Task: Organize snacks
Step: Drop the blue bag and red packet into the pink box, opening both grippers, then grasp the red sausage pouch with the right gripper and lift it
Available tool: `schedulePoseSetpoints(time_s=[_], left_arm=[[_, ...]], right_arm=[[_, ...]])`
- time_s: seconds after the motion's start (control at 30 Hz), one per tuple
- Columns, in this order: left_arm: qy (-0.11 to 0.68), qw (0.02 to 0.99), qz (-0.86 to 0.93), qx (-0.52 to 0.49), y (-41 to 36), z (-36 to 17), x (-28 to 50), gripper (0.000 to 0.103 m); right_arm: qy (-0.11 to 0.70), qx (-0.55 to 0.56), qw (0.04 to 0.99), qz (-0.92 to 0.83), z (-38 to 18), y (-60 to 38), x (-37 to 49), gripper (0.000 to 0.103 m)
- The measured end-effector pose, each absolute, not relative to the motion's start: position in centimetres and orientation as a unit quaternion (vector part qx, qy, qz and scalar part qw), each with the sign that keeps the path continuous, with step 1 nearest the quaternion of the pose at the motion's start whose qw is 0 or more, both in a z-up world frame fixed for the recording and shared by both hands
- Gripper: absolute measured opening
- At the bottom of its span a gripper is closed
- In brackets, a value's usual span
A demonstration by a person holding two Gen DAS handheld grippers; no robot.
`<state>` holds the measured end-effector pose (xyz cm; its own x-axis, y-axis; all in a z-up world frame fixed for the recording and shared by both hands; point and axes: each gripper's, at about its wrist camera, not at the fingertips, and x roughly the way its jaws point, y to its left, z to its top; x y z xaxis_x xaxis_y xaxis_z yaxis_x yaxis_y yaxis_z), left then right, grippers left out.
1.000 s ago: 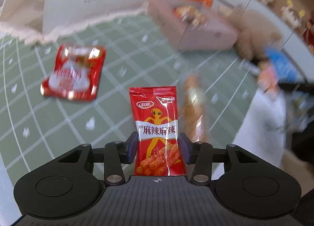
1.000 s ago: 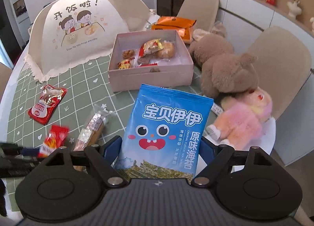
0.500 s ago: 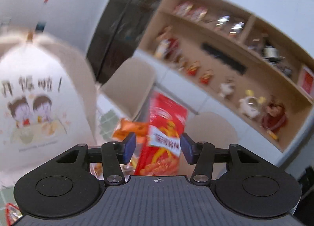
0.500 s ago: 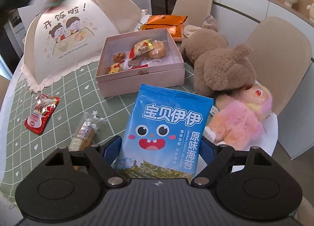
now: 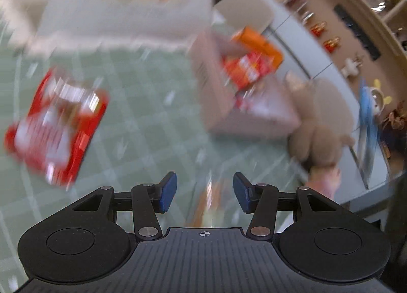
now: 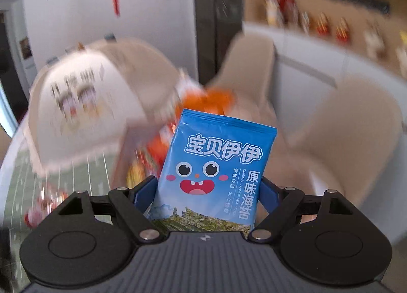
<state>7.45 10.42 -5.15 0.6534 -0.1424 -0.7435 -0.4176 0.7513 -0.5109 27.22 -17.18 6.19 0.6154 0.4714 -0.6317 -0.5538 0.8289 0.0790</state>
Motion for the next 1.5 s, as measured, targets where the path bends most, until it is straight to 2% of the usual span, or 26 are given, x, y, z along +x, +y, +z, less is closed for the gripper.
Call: schedulePoseSetpoints(time_s=[0.13,0.23,0.3,0.5,0.7,0.83,1.0,1.3,1.5], left_arm=[[0.406,0.844,0.099,-0.335,10.4,-4.8,5.5,0.054],[0.390,0.853,0.130,-0.322,11.9,-3.6,3.7,0.054],[0.373,0.860,0.158,-0.311,13.3,-2.7,2.1,0.054],[0.344,0.854,0.243,-0.307,18.5,-2.6,-0.5,0.054],[0.342,0.855,0.257,-0.292,23.4,-4.1,2.8,0.054],[0.358,0.854,0.252,-0.283,24.9,-5.9,6.2,0.054],[0.394,0.862,0.201,-0.248,21.6,-7.0,7.3,0.049],[0.455,0.874,0.079,-0.149,11.6,-8.1,5.8,0.045],[0.452,0.864,0.095,-0.202,11.0,-7.0,4.4,0.043]], right_arm=[[0.295,-0.049,0.902,0.311,6.8,-11.6,32.1,0.097],[0.343,-0.109,0.880,0.311,3.9,-7.0,34.4,0.091],[0.369,-0.126,0.870,0.301,2.3,-5.9,34.2,0.091],[0.363,-0.111,0.860,0.342,1.4,-5.6,31.3,0.091],[0.379,-0.044,0.855,0.351,2.1,-7.1,29.4,0.091],[0.422,-0.075,0.827,0.363,0.2,-8.7,25.1,0.091],[0.428,-0.168,0.805,0.375,-2.5,-9.6,19.3,0.091],[0.505,-0.112,0.765,0.383,-5.9,-9.9,15.8,0.091],[0.486,-0.143,0.769,0.390,-5.8,-9.2,14.3,0.091]])
